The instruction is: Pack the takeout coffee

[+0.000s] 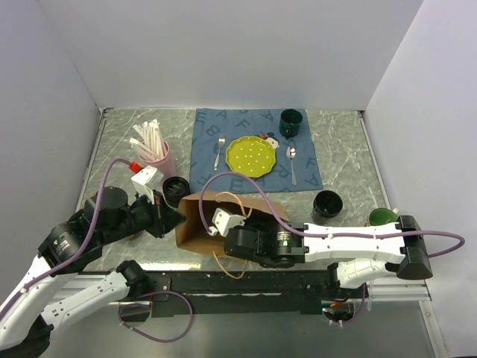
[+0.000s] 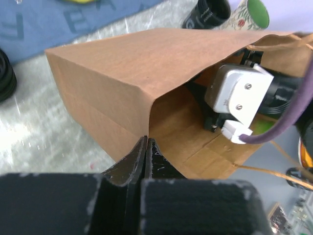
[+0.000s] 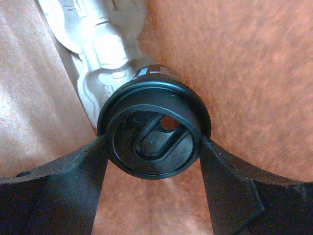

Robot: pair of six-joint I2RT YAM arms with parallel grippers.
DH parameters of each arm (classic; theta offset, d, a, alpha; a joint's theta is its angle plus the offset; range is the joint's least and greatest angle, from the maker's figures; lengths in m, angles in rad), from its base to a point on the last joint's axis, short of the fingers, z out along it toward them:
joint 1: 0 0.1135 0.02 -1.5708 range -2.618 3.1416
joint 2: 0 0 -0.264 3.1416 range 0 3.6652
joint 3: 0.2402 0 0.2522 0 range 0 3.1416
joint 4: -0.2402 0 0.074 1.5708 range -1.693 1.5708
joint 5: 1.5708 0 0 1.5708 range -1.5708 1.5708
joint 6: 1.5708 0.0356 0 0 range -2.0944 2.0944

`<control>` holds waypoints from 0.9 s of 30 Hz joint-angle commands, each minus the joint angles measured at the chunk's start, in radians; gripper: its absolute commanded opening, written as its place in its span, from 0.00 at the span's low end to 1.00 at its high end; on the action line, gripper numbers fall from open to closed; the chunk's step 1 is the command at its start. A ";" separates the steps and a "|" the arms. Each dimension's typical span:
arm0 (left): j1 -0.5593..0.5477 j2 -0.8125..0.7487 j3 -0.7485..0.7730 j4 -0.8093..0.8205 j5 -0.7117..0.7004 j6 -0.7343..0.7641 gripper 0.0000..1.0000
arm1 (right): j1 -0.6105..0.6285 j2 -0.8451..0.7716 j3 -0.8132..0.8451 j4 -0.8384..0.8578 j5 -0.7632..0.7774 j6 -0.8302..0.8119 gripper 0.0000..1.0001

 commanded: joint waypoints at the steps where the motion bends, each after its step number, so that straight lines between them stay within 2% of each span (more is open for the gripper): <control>1: 0.003 -0.015 -0.025 0.171 -0.014 0.047 0.01 | -0.012 -0.001 0.006 0.093 0.157 -0.003 0.52; 5: 0.003 -0.044 -0.068 0.192 -0.012 0.046 0.02 | -0.015 -0.013 -0.012 0.113 0.151 0.011 0.52; 6: 0.003 -0.050 -0.079 0.183 -0.015 0.023 0.12 | -0.014 -0.025 -0.015 0.110 0.130 0.015 0.53; 9: 0.003 -0.070 -0.079 0.151 -0.035 -0.014 0.32 | -0.014 -0.056 -0.041 0.114 0.072 0.031 0.53; 11: 0.003 -0.081 -0.079 0.105 -0.051 -0.020 0.39 | -0.012 -0.067 -0.056 0.117 0.064 0.026 0.53; 12: 0.003 -0.081 -0.076 0.091 -0.058 -0.019 0.46 | -0.015 -0.073 -0.060 0.120 0.052 0.020 0.53; 14: 0.003 -0.084 -0.076 0.057 -0.058 -0.017 0.48 | -0.015 -0.083 -0.067 0.142 0.027 -0.003 0.53; 16: 0.003 -0.093 -0.079 0.051 -0.063 -0.014 0.46 | -0.017 -0.108 -0.079 0.172 -0.060 -0.041 0.53; 18: 0.003 -0.101 -0.094 0.062 -0.060 -0.011 0.33 | -0.023 -0.137 -0.104 0.217 -0.114 -0.060 0.53; 19: 0.003 -0.104 -0.100 0.066 -0.057 -0.011 0.30 | -0.025 -0.143 -0.109 0.223 -0.132 -0.072 0.53; 27: 0.003 -0.116 -0.140 0.125 -0.014 0.001 0.01 | -0.048 -0.140 -0.107 0.225 -0.146 -0.176 0.52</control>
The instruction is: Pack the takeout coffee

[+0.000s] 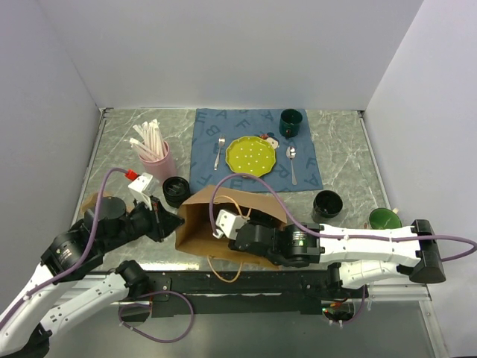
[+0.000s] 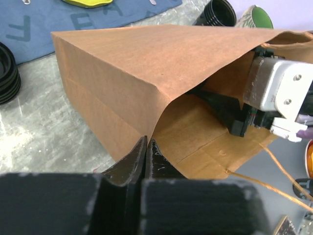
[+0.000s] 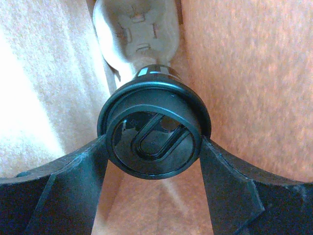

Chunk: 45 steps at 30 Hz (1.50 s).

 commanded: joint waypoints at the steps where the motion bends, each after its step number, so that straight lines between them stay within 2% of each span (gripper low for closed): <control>1: 0.003 -0.012 -0.011 0.054 0.033 0.014 0.01 | -0.021 -0.026 -0.006 0.067 -0.034 -0.113 0.52; 4: 0.003 -0.019 -0.008 0.066 0.048 0.017 0.01 | -0.023 -0.037 -0.029 0.088 -0.051 -0.178 0.51; 11: 0.003 -0.065 -0.054 0.105 0.083 -0.029 0.01 | -0.023 -0.003 0.005 0.030 -0.080 -0.190 0.51; 20: 0.003 -0.140 -0.095 0.099 0.108 -0.005 0.01 | -0.029 0.034 0.009 -0.027 -0.070 -0.276 0.51; 45: 0.003 -0.206 -0.117 0.083 0.151 -0.003 0.01 | -0.087 0.089 -0.032 0.177 -0.100 -0.386 0.50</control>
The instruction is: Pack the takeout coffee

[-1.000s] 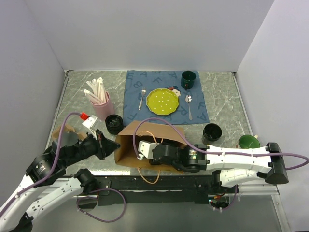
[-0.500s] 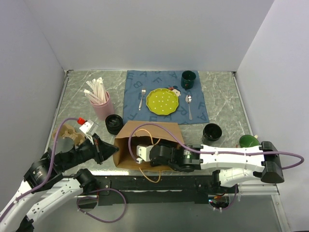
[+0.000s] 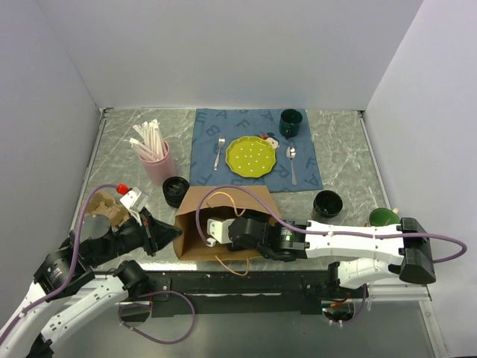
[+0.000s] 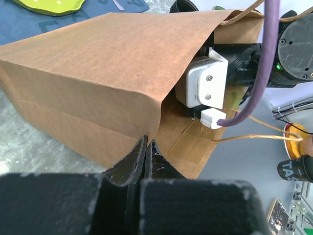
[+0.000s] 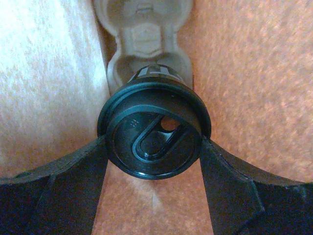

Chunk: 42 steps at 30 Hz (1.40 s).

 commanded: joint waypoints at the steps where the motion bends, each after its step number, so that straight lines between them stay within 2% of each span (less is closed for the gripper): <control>1: 0.003 -0.013 -0.004 0.031 0.039 -0.006 0.01 | -0.013 0.007 -0.011 0.089 -0.015 -0.048 0.50; 10: 0.003 -0.021 -0.016 0.042 0.044 -0.008 0.01 | -0.027 0.032 0.009 0.121 -0.064 -0.123 0.50; 21: 0.003 -0.017 -0.007 0.018 0.021 0.011 0.01 | -0.027 0.095 0.150 0.074 -0.066 -0.168 0.49; 33: 0.003 -0.017 -0.002 0.014 0.016 0.011 0.01 | -0.081 -0.013 0.003 0.091 -0.096 -0.186 0.49; 42: 0.003 -0.017 -0.013 0.028 0.035 -0.005 0.01 | -0.092 0.003 -0.018 0.120 -0.136 -0.199 0.49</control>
